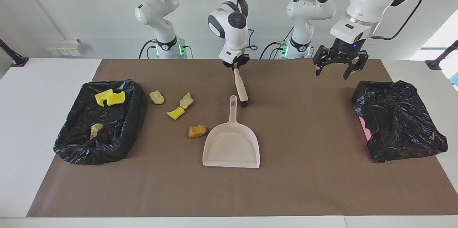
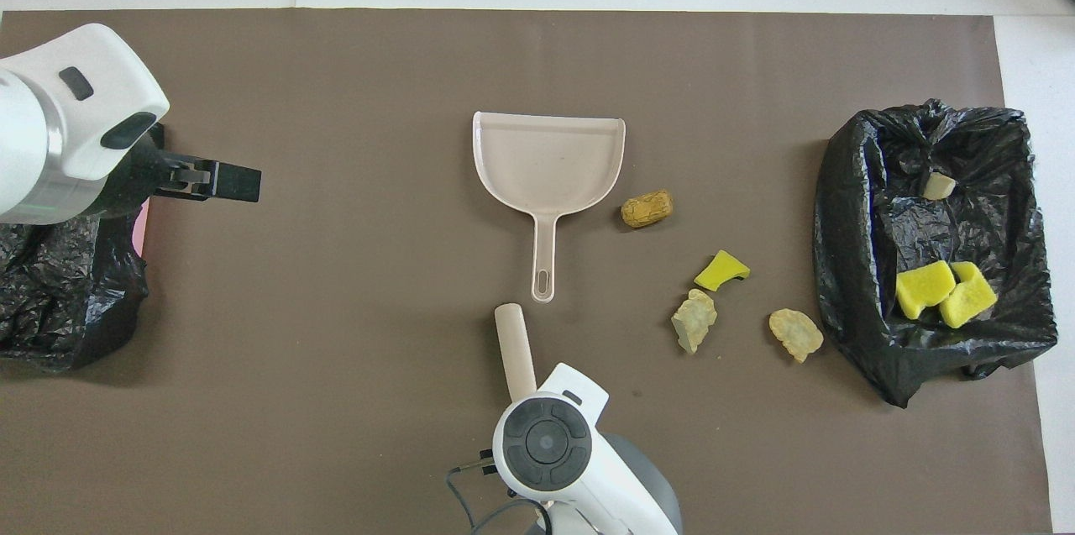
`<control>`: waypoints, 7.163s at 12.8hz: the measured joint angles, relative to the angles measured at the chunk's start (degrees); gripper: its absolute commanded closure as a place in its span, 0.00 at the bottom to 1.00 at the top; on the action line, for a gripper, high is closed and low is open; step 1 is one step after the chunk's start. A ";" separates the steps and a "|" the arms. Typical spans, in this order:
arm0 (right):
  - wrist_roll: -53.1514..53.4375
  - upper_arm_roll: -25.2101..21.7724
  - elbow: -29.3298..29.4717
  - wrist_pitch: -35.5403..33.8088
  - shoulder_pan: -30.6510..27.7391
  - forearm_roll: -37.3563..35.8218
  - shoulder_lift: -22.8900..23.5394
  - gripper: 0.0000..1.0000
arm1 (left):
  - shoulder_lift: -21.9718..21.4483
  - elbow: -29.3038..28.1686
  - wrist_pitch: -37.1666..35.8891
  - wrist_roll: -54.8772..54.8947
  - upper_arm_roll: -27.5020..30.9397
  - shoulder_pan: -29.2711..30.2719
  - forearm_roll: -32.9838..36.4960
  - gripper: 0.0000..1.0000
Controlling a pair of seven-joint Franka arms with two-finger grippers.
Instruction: Sweep and dump trash in bin
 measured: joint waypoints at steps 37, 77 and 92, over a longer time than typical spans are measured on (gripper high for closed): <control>-22.26 -0.69 1.79 -18.78 -33.54 -16.94 -8.08 1.00 | 31.17 2.39 32.15 -54.61 0.15 -34.85 -4.27 0.93; 7.13 1.29 -4.59 -5.00 -23.02 -10.93 -3.82 1.00 | 5.37 -27.50 11.30 51.44 0.72 -13.68 -2.86 1.00; -7.38 2.04 22.94 -20.31 -20.97 -5.29 8.91 1.00 | 5.36 -27.57 11.58 49.76 1.12 -13.70 -3.14 1.00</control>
